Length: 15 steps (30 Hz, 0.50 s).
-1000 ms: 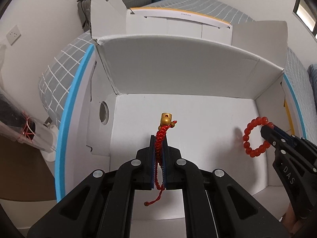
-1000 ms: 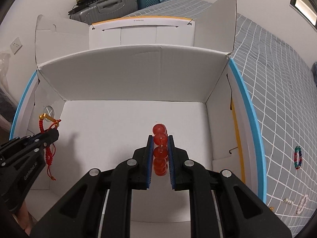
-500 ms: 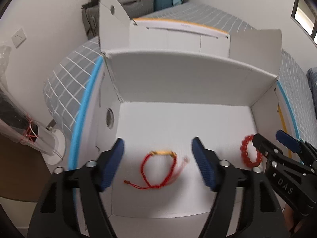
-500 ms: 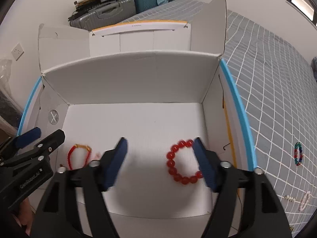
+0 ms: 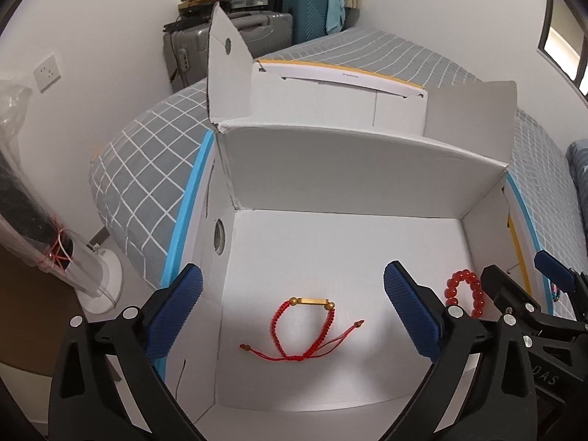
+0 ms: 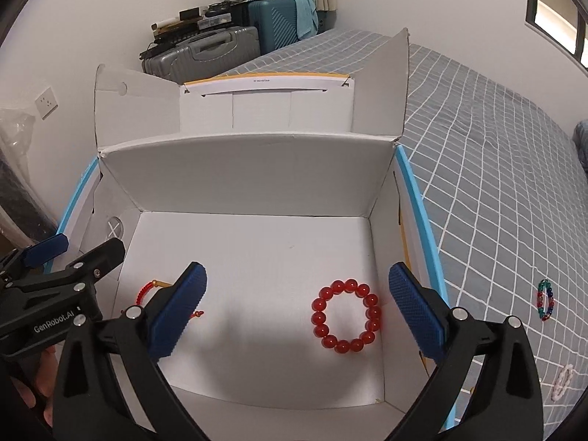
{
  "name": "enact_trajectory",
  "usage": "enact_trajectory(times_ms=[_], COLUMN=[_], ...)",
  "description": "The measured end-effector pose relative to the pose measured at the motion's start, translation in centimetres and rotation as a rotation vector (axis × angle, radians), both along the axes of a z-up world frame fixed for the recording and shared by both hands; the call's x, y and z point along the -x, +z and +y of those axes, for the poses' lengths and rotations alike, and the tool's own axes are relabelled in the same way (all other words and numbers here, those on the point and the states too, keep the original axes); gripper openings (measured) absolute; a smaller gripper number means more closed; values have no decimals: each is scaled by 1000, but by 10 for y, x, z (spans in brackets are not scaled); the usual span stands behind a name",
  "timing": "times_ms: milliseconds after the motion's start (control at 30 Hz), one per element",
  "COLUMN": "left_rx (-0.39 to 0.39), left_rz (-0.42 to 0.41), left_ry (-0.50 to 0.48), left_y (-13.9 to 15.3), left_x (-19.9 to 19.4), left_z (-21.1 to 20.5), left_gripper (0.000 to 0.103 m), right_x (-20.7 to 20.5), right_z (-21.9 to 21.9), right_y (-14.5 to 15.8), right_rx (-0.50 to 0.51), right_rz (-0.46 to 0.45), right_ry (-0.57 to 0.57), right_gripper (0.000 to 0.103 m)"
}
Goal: Organize jewelry
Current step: 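Open both tools to drop the bracelets into the box, then move both tools back over the remaining bracelets on the bed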
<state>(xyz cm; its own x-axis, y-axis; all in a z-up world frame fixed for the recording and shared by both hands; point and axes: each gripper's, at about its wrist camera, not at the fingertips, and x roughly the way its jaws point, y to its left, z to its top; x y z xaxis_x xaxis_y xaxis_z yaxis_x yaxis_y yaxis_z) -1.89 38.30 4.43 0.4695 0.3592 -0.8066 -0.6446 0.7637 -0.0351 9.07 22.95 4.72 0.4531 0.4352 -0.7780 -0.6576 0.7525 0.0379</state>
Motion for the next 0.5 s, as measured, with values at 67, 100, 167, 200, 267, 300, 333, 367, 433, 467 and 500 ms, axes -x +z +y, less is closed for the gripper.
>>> enact_trajectory(times_ms=[67, 100, 167, 200, 267, 300, 333, 367, 433, 467, 500], left_rx=[-6, -6, -5, -5, -9, -16, -20, -20, -20, -22, -25], left_rz=[-2, -5, -18, -27, -42, -49, -52, -55, -56, -56, -56], left_ry=[3, 4, 2, -1, -11, -17, -23, -33, -47, -62, -71], left_y=[2, 3, 8, 10, 15, 19, 21, 24, 27, 30, 31], left_x=[0, 1, 1, 1, 1, 0, -2, -4, -10, -15, -18], left_z=[-3, -4, -7, -9, -15, -20, -25, -32, -42, -51, -57], left_gripper=[97, 97, 97, 97, 97, 97, 97, 97, 97, 97, 97], right_x=[1, 2, 4, 5, 7, 9, 9, 10, 9, 9, 8], right_z=[-3, -6, -11, -15, -24, -30, -36, -42, -58, -65, -74], right_y=[3, 4, 8, 10, 15, 18, 21, 23, 29, 31, 34], right_rx=[-3, -6, -10, -13, -19, -20, -21, -22, -30, -31, -33], right_rz=[-5, -11, -20, -25, -40, -48, -57, -60, -65, -70, -77], right_ry=[-1, -4, -10, -16, -25, -32, -40, -46, -67, -76, -91], right_gripper=[95, 95, 95, 95, 95, 95, 95, 95, 95, 95, 95])
